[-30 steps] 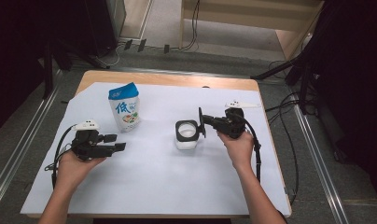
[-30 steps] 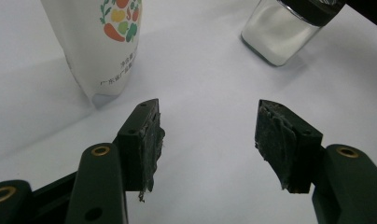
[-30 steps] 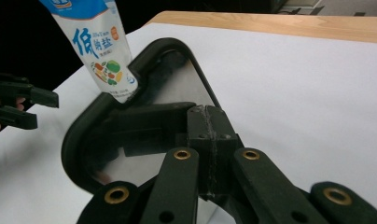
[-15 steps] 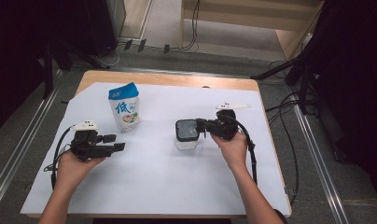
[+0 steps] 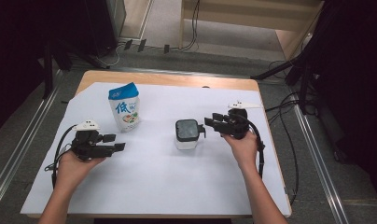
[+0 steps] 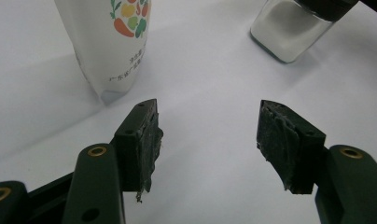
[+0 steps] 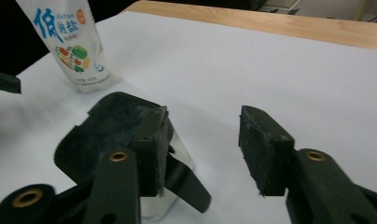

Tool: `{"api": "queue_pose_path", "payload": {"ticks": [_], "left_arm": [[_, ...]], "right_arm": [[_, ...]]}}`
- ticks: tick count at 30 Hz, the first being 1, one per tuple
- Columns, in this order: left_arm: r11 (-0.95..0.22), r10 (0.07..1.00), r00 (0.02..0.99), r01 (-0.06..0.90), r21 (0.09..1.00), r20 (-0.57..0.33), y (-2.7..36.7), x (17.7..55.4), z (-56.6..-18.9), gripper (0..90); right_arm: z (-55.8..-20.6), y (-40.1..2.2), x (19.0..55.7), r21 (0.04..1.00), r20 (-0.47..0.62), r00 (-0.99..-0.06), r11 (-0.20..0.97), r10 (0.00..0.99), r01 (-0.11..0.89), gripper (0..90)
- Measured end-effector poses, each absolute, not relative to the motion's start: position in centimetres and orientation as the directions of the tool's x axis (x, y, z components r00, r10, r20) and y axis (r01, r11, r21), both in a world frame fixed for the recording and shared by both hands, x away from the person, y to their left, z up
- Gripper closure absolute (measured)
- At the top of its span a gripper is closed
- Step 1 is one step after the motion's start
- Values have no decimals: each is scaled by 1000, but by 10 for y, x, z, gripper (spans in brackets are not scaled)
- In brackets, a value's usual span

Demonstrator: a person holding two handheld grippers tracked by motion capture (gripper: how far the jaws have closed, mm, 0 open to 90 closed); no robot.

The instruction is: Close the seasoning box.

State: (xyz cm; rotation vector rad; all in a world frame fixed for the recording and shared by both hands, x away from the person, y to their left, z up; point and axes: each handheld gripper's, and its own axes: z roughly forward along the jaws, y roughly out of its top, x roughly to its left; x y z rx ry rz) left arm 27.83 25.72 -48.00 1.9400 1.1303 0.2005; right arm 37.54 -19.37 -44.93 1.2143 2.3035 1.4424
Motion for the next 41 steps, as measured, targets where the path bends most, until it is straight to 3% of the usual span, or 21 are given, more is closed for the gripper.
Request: {"api": "queue_pose_path", "payload": {"ticks": [23, 41], "left_arm": [[-193, 797, 539, 656, 729, -274, 268, 293, -489, 396], [-160, 793, 532, 653, 740, -297, 273, 301, -495, 397]], "right_arm": [[-469, -256, 366, 831, 231, -552, 132, 802, 540, 468], [-481, -266, 357, 817, 214, -523, 142, 825, 559, 462]]}}
